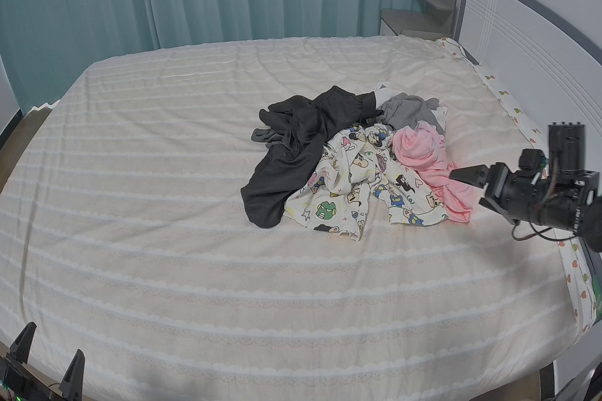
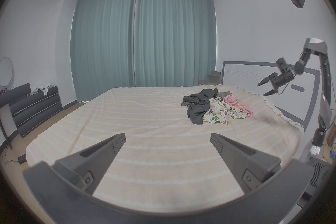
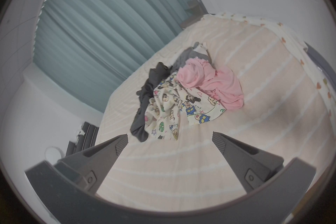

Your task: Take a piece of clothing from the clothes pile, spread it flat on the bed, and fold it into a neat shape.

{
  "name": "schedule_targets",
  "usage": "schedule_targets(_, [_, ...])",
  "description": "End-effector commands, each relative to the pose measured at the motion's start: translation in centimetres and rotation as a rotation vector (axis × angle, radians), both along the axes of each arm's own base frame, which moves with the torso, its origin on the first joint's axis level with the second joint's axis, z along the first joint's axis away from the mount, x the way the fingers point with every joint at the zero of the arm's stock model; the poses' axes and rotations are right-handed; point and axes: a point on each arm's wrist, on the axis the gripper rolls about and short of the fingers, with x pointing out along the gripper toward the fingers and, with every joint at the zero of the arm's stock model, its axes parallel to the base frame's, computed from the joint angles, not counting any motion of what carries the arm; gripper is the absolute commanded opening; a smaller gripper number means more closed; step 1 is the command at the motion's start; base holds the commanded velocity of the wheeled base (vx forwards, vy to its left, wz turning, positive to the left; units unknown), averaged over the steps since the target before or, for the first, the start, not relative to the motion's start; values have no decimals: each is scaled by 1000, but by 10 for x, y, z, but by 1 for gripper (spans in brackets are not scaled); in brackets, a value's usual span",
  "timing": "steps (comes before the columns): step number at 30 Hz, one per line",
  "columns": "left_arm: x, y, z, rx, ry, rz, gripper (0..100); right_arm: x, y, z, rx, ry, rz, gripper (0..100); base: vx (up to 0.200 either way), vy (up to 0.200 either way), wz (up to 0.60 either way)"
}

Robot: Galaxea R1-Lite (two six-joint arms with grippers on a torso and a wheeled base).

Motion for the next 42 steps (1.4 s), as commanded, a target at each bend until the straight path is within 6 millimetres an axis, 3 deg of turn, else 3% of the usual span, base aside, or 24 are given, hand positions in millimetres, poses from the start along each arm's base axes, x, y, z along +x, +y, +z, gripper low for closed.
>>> schedule_targets(1, [0,0,-3,0,-3,0,100,149,48,-150,76,166,-223,100,0,0,0])
schedule_targets(3, [0,0,-3,0,-3,0,100,161,44,-162,63,169,-272,100,0,0,0])
schedule_targets(10, [0,0,-3,0,-3,0,100,172,45,-182,59,214,-296,100,0,0,0])
schedule_targets(15, [0,0,-3,0,-3,0,100,183,42,-187,37,196,-353,100,0,0,0])
schedule_targets(24, [0,0,-3,1,-3,0,100,185,41,-183,23,176,-395,100,0,0,0])
schedule_targets(31, [0,0,-3,1,-3,0,100,175,43,-155,62,150,-401,100,0,0,0])
schedule_targets(34, [0,0,-3,1,-3,0,100,176,48,-159,59,151,-390,100,0,0,0])
schedule_targets(38, [0,0,-3,0,-3,0,100,190,62,-180,17,166,-362,100,0,0,0])
schedule_targets(42, [0,0,-3,0,-3,0,100,209,69,-177,-33,181,-371,100,0,0,0])
